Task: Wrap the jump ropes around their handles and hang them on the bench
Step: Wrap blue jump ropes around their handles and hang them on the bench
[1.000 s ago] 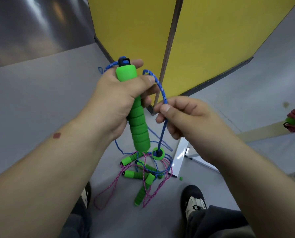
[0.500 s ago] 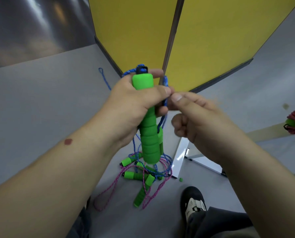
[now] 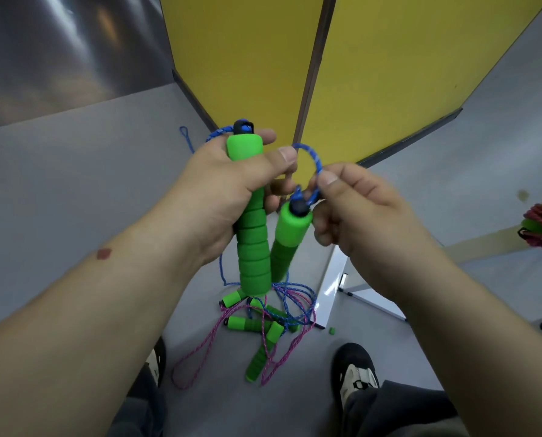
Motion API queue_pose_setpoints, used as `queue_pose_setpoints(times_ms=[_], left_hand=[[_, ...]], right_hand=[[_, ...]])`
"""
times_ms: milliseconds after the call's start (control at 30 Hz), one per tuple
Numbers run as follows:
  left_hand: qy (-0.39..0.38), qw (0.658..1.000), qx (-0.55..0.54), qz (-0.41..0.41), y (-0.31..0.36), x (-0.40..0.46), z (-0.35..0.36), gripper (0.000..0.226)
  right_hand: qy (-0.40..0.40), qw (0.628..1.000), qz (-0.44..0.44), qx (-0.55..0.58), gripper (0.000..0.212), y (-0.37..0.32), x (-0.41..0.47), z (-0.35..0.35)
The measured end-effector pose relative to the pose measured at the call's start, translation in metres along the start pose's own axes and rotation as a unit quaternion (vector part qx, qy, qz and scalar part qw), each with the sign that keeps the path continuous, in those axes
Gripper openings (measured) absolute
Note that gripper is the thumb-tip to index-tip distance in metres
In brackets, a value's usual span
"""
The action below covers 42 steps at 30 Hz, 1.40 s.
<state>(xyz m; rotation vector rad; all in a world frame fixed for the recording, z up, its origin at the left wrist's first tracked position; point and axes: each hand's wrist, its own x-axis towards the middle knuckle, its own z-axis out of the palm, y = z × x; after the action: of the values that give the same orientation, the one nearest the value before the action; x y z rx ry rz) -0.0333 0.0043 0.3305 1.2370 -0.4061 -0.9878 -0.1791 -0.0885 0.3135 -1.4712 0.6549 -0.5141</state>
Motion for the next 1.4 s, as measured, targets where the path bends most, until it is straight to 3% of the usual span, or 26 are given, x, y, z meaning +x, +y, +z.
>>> queue_pose_setpoints(times_ms=[133,267,367,567,800,1033,1133,1200,1333,1400], left_hand=[[-0.051,0.991,0.125,-0.005,-0.011,-0.001,0.001,0.05],[-0.103,0.978,0.18,-0.006,-0.017,-0.004,0.003,0.081],[-0.089,0.971,0.221,0.006,-0.02,-0.005,0.005,0.098],[-0.087,0.977,0.193,0.001,-0.022,-0.011,0.012,0.103],[-0.105,0.982,0.159,0.002,-0.021,-0.014,0.015,0.093],[-0.068,0.957,0.279,0.035,-0.026,-0.007,0.009,0.102],[-0.058,0.95,0.303,0.044,-0.026,-0.005,0.009,0.098],[-0.09,0.944,0.315,0.05,-0.026,-0.004,0.008,0.093],[-0.211,0.898,0.372,0.101,-0.023,-0.004,0.014,0.034],[-0.232,0.879,0.398,0.122,-0.024,-0.004,0.015,0.029]], right_hand=[[0.056,0.987,0.013,0.153,0.022,-0.005,0.004,-0.004],[0.084,0.979,0.029,0.183,0.023,-0.008,0.005,-0.002],[0.092,0.976,0.031,0.197,0.022,-0.009,0.004,0.001],[0.109,0.969,0.028,0.22,0.021,-0.01,0.003,0.003],[0.119,0.969,0.022,0.216,0.022,-0.011,0.004,0.002],[0.128,0.984,-0.009,0.122,0.017,-0.008,0.003,0.003],[0.162,0.985,-0.058,0.011,0.03,-0.007,-0.001,0.004],[0.127,0.987,-0.088,-0.049,0.03,-0.007,-0.007,0.007],[0.035,0.976,-0.123,-0.178,0.039,-0.003,-0.014,0.017],[0.017,0.961,-0.146,-0.235,0.033,-0.002,-0.015,0.016]])
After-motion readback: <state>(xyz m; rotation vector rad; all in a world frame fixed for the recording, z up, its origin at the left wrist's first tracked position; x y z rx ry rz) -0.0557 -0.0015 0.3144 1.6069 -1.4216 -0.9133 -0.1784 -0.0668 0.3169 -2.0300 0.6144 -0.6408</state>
